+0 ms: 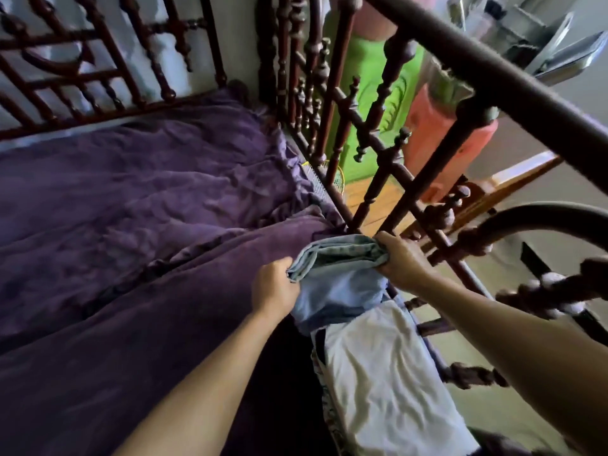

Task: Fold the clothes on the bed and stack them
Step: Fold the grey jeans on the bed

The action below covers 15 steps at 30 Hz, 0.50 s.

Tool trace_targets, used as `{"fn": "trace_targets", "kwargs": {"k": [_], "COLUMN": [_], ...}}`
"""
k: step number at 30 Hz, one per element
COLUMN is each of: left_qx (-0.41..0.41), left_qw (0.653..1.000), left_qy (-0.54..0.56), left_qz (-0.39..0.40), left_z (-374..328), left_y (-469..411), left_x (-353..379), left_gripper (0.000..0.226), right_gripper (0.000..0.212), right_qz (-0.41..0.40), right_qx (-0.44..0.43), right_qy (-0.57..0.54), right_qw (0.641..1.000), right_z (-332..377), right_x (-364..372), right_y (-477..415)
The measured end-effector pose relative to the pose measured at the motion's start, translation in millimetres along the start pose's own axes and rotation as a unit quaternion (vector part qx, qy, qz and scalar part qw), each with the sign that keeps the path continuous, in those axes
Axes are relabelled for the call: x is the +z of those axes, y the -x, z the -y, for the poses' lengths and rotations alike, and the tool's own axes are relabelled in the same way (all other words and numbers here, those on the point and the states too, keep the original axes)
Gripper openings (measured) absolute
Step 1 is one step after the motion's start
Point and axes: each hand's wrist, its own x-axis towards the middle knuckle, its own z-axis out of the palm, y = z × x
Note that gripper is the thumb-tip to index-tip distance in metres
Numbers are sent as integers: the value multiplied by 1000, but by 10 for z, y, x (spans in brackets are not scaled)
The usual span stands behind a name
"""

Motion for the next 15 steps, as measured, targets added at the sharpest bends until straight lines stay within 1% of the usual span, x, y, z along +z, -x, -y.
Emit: {"fn": "trace_targets", "kwargs": {"k": [2, 4, 5, 7, 9, 11, 13, 15], "left_qx": [-21, -53, -73, -121, -169, -210, -240, -246], "left_qw": [1000, 998, 996, 990, 983, 974, 964, 959], "left_qy": [-1, 23, 34, 55, 68, 59, 61, 95], "left_qz": [16, 25, 27, 34, 38, 61, 95, 101], "left_z": [68, 144, 201, 364, 588, 846, 1097, 1292], "left_y": [-322, -677, -851, -1167, -1380, -1446, -1388, -1312], "left_x": [151, 274, 344, 503, 669, 819, 946, 1033], "left_gripper": [18, 12, 13, 28, 38, 46, 49, 50], "right_gripper": [27, 29, 32, 41, 56, 68, 72, 72], "right_qz": [11, 9, 10, 17, 12, 17, 32, 43], "right_qx": [36, 78, 94, 110, 118, 132, 134, 137], "right_qy": [-38, -74, -83, -105, -115, -88, -50, -47], "right_qw": [999, 994, 992, 988, 986, 987, 989, 989], "right_z": [-76, -113, -121, -121, -143, -188, -246, -291], "right_x": [137, 282, 374, 621, 893, 1144, 1352, 1522], "right_y": [-339, -724, -921, -1292, -1585, -1756, -1830, -1835]}}
